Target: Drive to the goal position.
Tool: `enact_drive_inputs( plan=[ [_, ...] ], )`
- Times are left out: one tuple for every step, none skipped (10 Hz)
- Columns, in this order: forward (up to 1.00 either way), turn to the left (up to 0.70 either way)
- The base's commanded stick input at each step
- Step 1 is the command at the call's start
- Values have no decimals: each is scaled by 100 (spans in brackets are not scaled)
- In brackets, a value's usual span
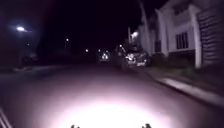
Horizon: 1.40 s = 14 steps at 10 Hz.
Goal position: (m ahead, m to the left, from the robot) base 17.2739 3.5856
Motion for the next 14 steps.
enact_drive_inputs(
  plan=[
    [70, 0],
    [70, 0],
    [70, 0],
    [70, 0],
    [70, 0],
    [70, 0],
    [70, 0],
    [70, 0],
    [70, 0],
    [70, 0],
    [70, 0],
    [70, 0],
    [70, 0],
    [70, 0]
  ],
)
